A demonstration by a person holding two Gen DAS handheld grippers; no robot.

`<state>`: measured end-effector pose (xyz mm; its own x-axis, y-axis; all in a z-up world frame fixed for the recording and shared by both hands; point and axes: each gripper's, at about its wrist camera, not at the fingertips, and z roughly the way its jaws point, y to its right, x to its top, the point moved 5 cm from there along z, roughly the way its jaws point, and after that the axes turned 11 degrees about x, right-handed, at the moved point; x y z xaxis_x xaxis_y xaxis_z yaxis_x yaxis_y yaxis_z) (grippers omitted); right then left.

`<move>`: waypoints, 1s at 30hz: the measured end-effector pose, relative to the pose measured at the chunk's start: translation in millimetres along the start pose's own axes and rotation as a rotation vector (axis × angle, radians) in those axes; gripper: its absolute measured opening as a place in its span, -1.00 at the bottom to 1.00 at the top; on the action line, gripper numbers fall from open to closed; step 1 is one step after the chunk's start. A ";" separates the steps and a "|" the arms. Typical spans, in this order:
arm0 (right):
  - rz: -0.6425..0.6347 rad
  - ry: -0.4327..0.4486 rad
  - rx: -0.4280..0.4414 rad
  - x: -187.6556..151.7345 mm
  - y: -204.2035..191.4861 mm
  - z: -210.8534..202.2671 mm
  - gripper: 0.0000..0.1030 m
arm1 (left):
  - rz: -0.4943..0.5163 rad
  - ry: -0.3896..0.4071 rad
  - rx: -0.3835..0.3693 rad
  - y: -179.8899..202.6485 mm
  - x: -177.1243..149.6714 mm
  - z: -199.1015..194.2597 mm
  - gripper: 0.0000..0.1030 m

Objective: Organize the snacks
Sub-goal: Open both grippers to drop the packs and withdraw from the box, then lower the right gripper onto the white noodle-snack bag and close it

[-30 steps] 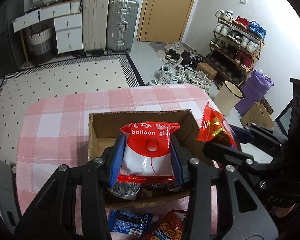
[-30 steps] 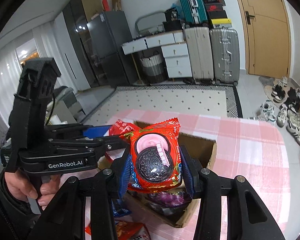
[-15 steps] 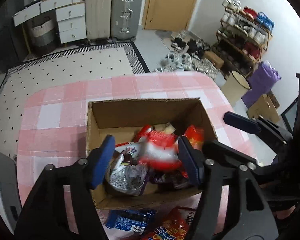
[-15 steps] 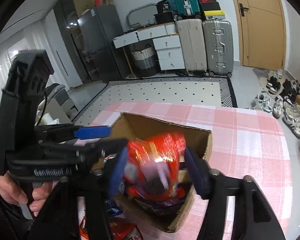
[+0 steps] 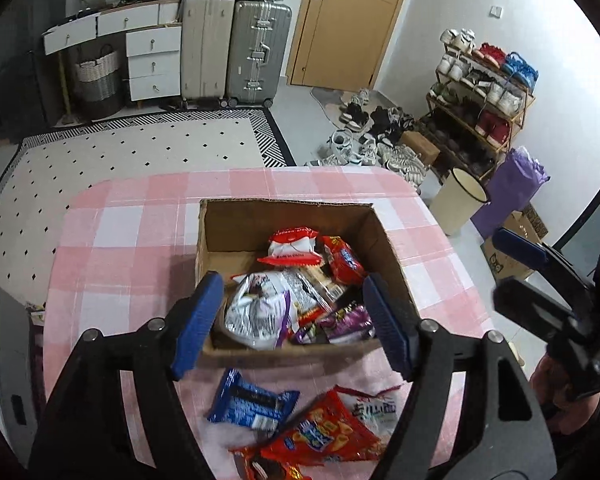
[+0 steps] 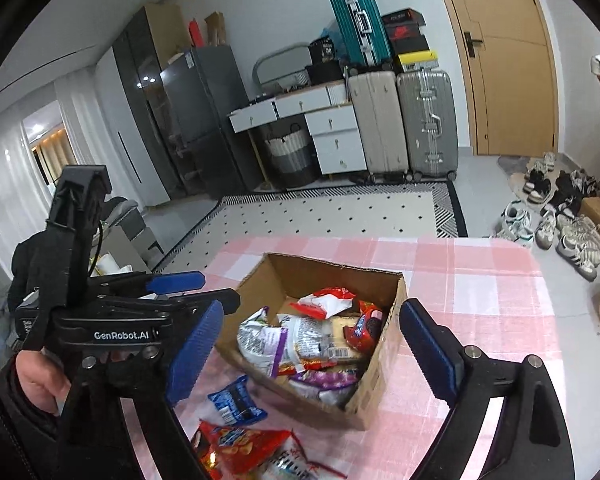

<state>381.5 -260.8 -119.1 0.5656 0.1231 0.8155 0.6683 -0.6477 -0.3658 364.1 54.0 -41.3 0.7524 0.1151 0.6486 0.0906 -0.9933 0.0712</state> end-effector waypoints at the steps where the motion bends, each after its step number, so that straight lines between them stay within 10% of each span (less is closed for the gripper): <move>1: -0.010 0.011 0.005 -2.0 -4.9 -6.9 0.79 | -0.004 0.001 -0.007 -1.1 -3.0 -6.8 0.49; 30: -0.062 0.088 -0.034 -96.5 -71.0 -99.2 0.99 | -0.081 0.154 0.080 6.2 -111.0 -145.6 0.98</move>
<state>231.5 -301.3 -127.3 0.4783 0.0978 0.8728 0.6829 -0.6663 -0.2995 186.2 34.4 -2.5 0.6323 0.1862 0.7520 0.2027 -0.9766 0.0715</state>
